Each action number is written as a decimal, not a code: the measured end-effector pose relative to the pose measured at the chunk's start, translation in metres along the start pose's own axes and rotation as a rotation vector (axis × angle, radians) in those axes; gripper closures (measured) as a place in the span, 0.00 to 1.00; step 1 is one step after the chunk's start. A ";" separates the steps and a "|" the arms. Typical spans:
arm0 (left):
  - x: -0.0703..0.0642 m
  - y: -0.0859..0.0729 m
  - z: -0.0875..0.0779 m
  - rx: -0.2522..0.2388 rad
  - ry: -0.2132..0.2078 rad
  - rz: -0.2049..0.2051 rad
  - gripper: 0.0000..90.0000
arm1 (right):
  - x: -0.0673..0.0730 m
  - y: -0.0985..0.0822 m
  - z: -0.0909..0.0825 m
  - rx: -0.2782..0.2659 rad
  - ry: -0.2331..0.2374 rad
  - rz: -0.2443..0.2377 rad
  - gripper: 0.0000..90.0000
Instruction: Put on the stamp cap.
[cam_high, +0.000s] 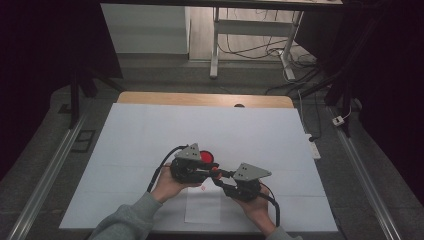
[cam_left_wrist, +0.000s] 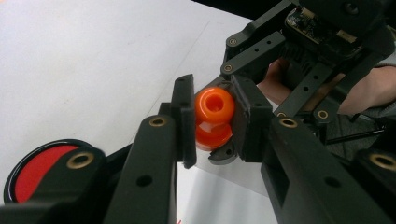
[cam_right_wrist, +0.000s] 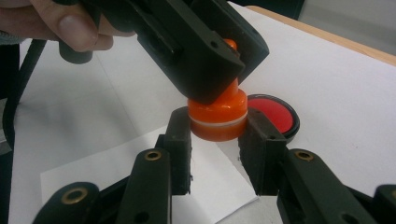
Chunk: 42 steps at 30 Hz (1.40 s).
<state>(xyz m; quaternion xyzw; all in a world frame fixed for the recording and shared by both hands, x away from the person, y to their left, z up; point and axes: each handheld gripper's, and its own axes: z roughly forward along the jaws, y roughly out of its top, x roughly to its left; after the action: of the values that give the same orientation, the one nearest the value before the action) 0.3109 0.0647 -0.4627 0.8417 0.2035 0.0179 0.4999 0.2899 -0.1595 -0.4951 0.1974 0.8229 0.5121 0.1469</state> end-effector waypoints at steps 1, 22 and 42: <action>0.000 0.000 0.001 0.002 0.003 0.000 0.81 | 0.001 0.000 0.000 0.001 -0.001 -0.003 0.72; -0.006 -0.002 0.003 0.003 0.033 0.022 0.81 | -0.001 -0.001 0.000 0.014 0.013 0.008 0.72; -0.006 -0.001 0.001 -0.020 0.039 0.030 0.81 | -0.004 -0.003 -0.002 -0.014 0.034 0.017 0.66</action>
<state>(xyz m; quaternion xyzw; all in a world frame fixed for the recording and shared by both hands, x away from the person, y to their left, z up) 0.3052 0.0617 -0.4629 0.8392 0.2003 0.0437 0.5037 0.2922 -0.1641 -0.4965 0.1946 0.8201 0.5222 0.1299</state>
